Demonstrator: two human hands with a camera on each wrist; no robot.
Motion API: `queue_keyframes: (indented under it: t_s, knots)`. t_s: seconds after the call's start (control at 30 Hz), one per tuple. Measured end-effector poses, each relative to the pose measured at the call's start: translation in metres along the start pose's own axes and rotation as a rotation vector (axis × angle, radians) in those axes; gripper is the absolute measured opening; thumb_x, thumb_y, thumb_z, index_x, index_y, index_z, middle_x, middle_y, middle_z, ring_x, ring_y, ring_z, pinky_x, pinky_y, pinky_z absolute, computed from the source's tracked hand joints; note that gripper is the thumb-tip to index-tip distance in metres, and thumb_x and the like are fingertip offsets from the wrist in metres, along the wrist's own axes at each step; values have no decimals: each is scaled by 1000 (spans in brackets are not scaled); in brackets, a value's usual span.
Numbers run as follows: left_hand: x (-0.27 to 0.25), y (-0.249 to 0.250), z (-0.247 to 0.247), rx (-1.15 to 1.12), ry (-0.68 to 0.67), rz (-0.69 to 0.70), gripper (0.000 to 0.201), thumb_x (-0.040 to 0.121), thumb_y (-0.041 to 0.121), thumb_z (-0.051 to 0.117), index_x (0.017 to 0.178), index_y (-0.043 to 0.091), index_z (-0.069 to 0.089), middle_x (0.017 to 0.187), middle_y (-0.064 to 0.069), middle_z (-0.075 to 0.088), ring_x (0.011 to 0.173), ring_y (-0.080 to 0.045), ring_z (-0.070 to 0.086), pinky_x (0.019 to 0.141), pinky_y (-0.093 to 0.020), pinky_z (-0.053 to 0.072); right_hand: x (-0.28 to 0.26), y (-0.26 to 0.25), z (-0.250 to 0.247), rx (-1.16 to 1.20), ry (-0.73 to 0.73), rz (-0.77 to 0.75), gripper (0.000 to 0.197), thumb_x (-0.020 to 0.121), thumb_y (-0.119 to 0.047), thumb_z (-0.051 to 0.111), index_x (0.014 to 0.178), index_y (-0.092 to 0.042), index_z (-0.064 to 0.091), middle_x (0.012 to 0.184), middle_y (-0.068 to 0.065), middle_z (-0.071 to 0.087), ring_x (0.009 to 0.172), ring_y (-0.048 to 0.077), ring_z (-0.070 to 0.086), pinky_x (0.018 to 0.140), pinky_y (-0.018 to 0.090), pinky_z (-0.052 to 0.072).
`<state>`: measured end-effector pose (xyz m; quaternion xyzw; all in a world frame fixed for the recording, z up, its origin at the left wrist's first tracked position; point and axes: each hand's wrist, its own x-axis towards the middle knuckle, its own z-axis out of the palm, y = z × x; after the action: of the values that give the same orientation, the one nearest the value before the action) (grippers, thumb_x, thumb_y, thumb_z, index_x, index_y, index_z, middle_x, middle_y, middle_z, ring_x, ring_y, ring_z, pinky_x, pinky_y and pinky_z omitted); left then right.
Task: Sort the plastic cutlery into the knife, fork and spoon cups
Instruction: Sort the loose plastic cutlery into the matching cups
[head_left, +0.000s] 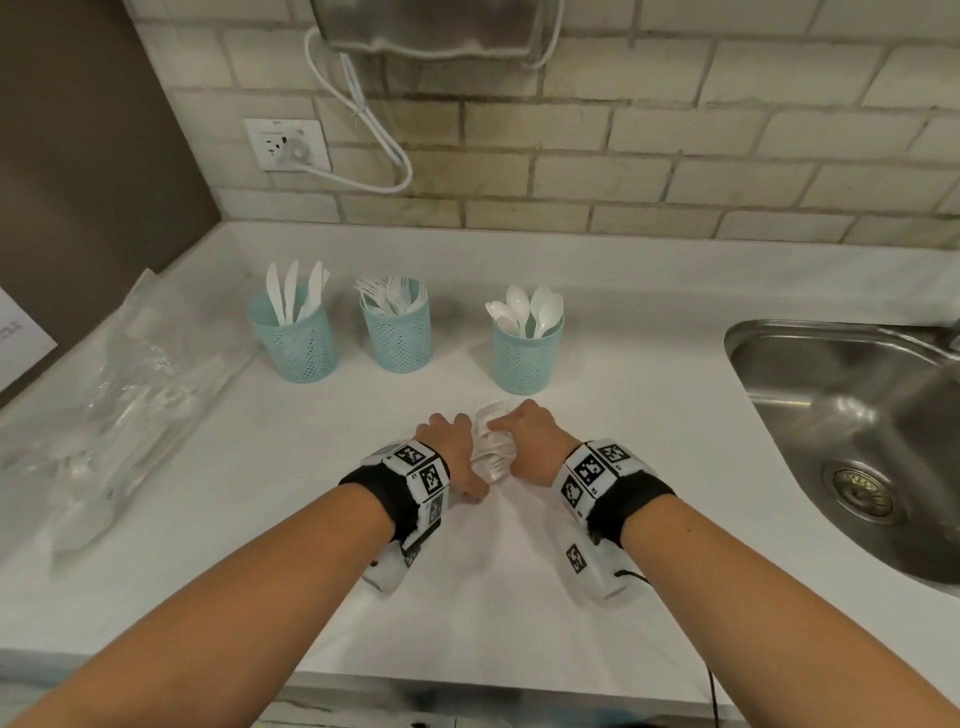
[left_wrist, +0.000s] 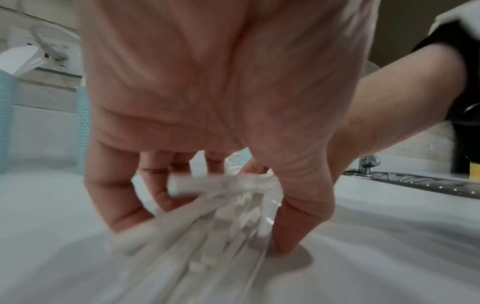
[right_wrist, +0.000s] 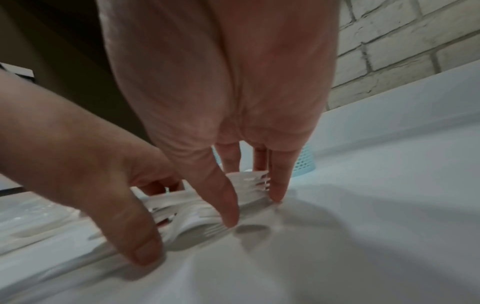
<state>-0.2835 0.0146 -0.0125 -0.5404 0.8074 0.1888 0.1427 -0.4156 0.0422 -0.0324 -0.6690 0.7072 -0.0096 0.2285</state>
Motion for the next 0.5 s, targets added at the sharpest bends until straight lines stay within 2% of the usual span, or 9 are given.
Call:
queue_keyframes:
  t_s: [0.07,0.13,0.23,0.3,0.4,0.43,0.5]
  knots:
    - [2,-9,-2,6,-9,47,69,70,33,74,123,11,36,121,-13,42,114,-31,47,79,-36,41,-1,-6,1,0,-11,-11,58,83,-17,58,138,-22,43,132,15,42,125,32,39,107,37,35]
    - [3,-17,-3,0,-4,95,69,69,31,73,124,12,37,120,-10,43,114,-29,46,80,-33,41,-3,-8,-4,64,47,20,57,78,-15,62,131,-20,42,127,10,42,122,29,38,101,37,39]
    - [4,-26,-4,4,27,142,77,62,33,75,129,17,39,121,-4,43,114,-23,43,89,-35,45,-6,-8,-12,106,173,96,60,74,-11,68,125,-15,37,127,10,36,118,28,35,92,35,42]
    - [3,-29,-4,54,38,109,81,57,38,76,127,17,41,120,-3,43,116,-23,42,93,-39,47,-6,-8,-14,107,150,135,74,72,-8,69,134,-17,29,134,10,32,124,29,33,97,37,42]
    - [2,-31,-8,148,7,26,85,56,44,78,126,12,41,122,-7,42,116,-26,44,93,-41,48,-3,-12,-11,66,26,132,94,74,-8,67,148,-25,12,146,8,26,133,31,30,106,43,37]
    - [2,-31,-9,159,-7,18,84,58,44,79,125,10,41,122,-8,43,115,-26,46,93,-40,48,-1,-13,-10,20,4,119,94,75,-10,66,149,-28,11,148,6,27,133,30,29,107,43,36]
    - [3,-32,-13,151,-25,25,80,59,42,79,122,9,42,120,-9,47,111,-27,52,90,-39,50,1,-15,-9,-41,-14,96,85,76,-13,63,147,-29,19,145,2,31,132,27,30,106,41,35]
